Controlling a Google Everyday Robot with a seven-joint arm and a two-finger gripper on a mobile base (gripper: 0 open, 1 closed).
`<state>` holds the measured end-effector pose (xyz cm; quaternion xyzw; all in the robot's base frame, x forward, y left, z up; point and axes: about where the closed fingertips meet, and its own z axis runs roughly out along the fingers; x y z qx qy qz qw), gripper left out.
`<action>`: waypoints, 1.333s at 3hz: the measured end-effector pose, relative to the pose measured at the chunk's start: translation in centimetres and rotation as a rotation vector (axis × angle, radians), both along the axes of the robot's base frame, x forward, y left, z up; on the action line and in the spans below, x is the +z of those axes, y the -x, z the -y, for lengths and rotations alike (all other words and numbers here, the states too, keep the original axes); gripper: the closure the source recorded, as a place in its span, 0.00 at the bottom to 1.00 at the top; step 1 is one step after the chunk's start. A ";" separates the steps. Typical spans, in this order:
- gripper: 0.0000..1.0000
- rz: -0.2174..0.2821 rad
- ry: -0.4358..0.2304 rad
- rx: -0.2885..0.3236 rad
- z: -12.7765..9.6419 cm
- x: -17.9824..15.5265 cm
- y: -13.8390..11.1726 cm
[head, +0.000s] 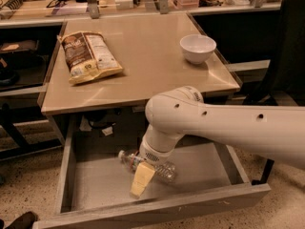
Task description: Pick water bottle from top drawer and place on counter
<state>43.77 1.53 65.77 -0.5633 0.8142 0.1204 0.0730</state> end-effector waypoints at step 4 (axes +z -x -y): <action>0.00 0.015 -0.046 -0.078 0.3 -3.5 -2.9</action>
Offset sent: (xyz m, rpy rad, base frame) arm 0.0371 -0.0088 -0.0217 0.0466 -0.0311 -0.0808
